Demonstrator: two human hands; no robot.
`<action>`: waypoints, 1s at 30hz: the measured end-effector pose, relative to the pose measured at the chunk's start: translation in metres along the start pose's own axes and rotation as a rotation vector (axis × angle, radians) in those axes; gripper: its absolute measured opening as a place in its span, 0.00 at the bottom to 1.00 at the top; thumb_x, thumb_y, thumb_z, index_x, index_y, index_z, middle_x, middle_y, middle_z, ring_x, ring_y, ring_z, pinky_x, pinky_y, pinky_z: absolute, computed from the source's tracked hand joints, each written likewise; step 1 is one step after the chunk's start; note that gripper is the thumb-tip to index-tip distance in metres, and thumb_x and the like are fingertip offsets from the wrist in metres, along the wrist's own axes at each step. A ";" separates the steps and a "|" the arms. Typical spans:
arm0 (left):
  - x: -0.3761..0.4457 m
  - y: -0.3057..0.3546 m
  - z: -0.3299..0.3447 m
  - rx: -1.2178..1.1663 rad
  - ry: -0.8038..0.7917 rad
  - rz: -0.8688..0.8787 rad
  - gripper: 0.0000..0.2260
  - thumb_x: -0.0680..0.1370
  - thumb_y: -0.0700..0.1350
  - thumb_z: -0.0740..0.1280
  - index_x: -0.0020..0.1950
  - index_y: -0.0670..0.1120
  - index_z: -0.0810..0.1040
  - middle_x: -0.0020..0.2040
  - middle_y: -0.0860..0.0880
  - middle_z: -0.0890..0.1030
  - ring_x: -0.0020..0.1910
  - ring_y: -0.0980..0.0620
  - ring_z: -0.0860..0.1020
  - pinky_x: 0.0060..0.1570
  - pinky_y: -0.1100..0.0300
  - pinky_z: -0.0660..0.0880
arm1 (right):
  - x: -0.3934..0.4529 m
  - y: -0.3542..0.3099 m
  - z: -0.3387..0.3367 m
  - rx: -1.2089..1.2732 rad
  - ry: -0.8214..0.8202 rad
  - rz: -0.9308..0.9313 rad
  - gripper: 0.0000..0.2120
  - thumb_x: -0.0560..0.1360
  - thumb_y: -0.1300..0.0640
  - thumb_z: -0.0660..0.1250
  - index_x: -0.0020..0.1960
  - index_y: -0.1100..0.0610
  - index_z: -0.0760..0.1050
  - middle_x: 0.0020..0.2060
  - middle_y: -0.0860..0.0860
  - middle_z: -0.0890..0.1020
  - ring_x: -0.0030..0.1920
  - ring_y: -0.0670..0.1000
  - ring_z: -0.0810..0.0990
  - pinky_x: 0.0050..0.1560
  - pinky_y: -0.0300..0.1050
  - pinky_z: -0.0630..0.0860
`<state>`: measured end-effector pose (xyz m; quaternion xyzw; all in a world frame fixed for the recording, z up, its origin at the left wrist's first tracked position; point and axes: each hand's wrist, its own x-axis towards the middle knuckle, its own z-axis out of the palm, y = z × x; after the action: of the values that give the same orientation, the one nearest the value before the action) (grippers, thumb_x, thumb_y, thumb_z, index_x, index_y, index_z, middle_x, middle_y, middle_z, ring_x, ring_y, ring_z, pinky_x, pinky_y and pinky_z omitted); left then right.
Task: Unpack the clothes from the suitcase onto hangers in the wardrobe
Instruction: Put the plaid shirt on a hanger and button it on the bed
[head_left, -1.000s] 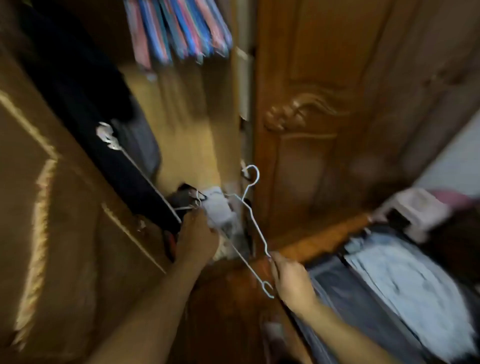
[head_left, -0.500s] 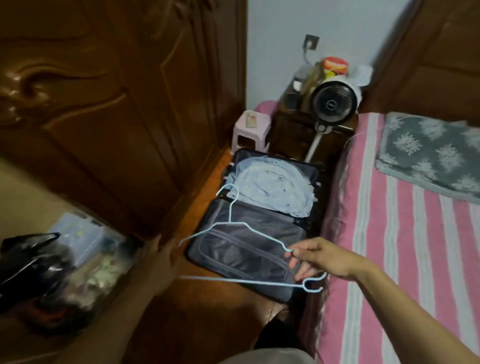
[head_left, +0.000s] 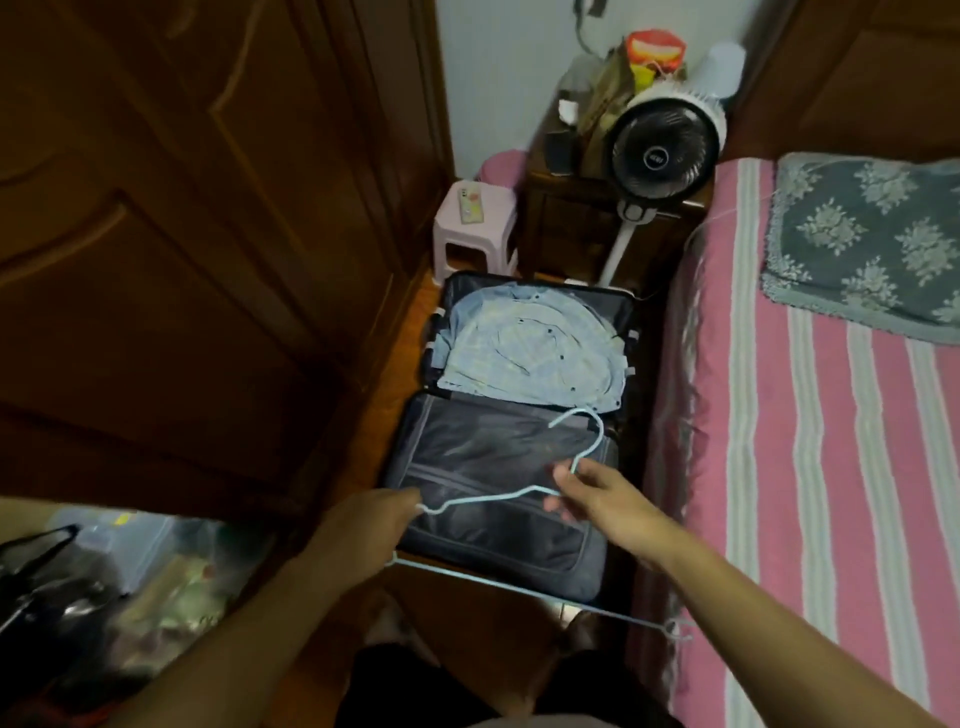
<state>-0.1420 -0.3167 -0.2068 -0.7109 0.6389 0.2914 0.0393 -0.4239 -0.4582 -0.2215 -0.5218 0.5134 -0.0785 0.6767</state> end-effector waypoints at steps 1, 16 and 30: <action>0.017 -0.007 0.000 -0.004 -0.026 -0.004 0.06 0.82 0.48 0.62 0.45 0.54 0.72 0.44 0.51 0.79 0.44 0.49 0.79 0.41 0.56 0.74 | 0.009 0.004 0.008 -0.017 0.088 -0.002 0.08 0.83 0.57 0.62 0.46 0.58 0.75 0.30 0.48 0.81 0.37 0.56 0.76 0.37 0.42 0.73; 0.363 -0.214 0.143 -0.142 -0.160 -0.105 0.16 0.82 0.43 0.62 0.69 0.49 0.75 0.66 0.47 0.76 0.62 0.47 0.77 0.61 0.55 0.74 | 0.286 0.153 0.009 -0.165 0.790 0.330 0.18 0.81 0.48 0.56 0.37 0.56 0.70 0.32 0.54 0.75 0.32 0.55 0.73 0.34 0.46 0.68; 0.724 -0.243 0.257 0.069 0.226 -0.037 0.38 0.80 0.60 0.65 0.83 0.57 0.46 0.81 0.44 0.55 0.76 0.38 0.60 0.71 0.42 0.62 | 0.510 0.332 -0.060 0.110 1.170 0.081 0.17 0.82 0.57 0.55 0.36 0.57 0.69 0.32 0.58 0.71 0.31 0.54 0.67 0.36 0.50 0.65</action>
<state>0.0008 -0.8035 -0.8322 -0.7491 0.6357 0.1863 -0.0033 -0.3781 -0.6756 -0.7908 -0.3355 0.8163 -0.3541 0.3094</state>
